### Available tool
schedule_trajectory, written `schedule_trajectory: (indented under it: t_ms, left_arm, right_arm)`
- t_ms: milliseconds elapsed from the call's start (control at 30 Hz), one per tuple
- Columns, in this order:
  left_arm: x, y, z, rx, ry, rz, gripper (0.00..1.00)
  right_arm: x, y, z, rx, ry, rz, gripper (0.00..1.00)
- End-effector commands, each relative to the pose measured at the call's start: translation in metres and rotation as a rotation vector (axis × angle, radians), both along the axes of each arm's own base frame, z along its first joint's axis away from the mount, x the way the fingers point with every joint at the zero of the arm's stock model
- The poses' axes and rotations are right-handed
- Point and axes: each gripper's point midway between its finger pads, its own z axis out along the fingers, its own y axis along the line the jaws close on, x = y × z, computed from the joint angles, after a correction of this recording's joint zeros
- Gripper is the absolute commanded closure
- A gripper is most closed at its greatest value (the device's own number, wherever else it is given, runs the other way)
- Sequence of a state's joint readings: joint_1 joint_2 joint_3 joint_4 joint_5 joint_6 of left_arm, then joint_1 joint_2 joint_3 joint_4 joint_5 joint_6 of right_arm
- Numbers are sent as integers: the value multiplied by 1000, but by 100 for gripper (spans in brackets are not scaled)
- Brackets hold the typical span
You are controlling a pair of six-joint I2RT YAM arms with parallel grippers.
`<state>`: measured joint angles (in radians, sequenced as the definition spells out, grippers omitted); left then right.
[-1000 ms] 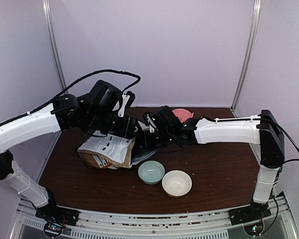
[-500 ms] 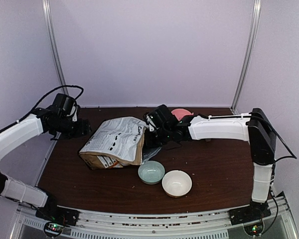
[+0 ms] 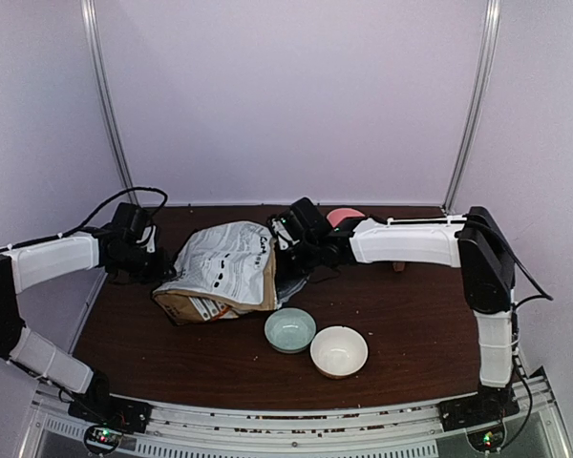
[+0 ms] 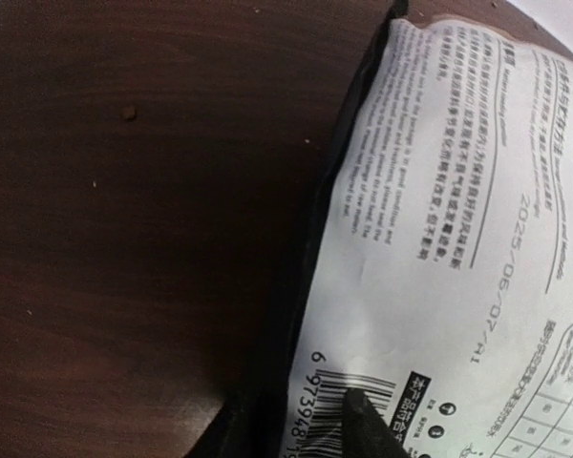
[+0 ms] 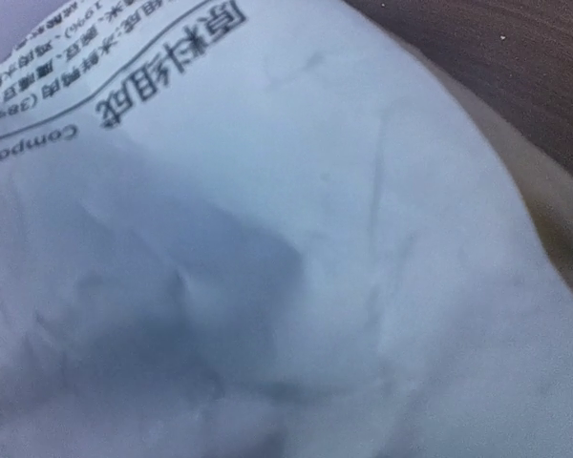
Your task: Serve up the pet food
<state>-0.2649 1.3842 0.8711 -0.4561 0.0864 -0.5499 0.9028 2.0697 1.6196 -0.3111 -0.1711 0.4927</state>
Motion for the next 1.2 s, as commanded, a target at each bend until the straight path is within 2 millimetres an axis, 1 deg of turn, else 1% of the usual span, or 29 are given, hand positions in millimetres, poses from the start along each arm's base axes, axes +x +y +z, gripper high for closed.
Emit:
schedule_trajectory:
  t_ms: [0,100,167,267,300,433,567,733,767,800,833,867,933,1000,1033,1100,1167]
  left_arm:
    - [0,-8,-20,-29,18,-38,79]
    - [-4,-10,-31,-37,40,-49,94]
    - [-6,-14,-36,-55,47,-62,100]
    - [-7,-17,-40,-71,47,-72,100]
    - [-8,-18,-40,-78,45,-79,100]
    - [-7,-24,-36,-110,32,-94,100]
    - [-4,-24,-30,-112,12,-90,100]
    - [0,-23,-19,-104,-10,-91,100]
    - [1,-22,-16,-98,-15,-92,98]
    - [1,-21,-12,-91,-21,-91,91]
    - [1,-19,-9,-77,-25,-88,80]
    - [2,-16,-2,-62,-39,-82,68]
    - [1,-9,13,-18,-60,-69,48]
    - [-1,-4,33,35,-88,-63,34]
    - [-1,-6,49,50,-117,-69,29]
    - [-7,-15,76,64,-151,-99,24]
    - [-17,-38,106,51,-196,-155,21]
  right_arm:
    - [-11,16,-27,-52,43,77,100]
    - [-19,32,-34,-63,53,125,100]
    - [-27,46,-37,-52,67,168,100]
    - [-45,67,-38,-39,85,263,100]
    - [-53,77,-33,-21,86,316,100]
    - [-87,99,-29,32,149,483,100]
    - [-111,106,-11,134,211,585,100]
    - [-129,108,34,288,265,649,100]
    - [-129,108,45,327,267,646,100]
    - [-129,108,55,367,277,639,100]
    - [-127,107,64,404,288,624,100]
    - [-124,106,73,439,298,606,100]
    - [-116,102,88,506,325,560,100]
    - [-109,98,98,558,349,519,100]
    - [-106,96,105,583,351,503,100]
    - [-103,92,109,597,359,472,100]
    - [-100,87,111,597,356,443,100]
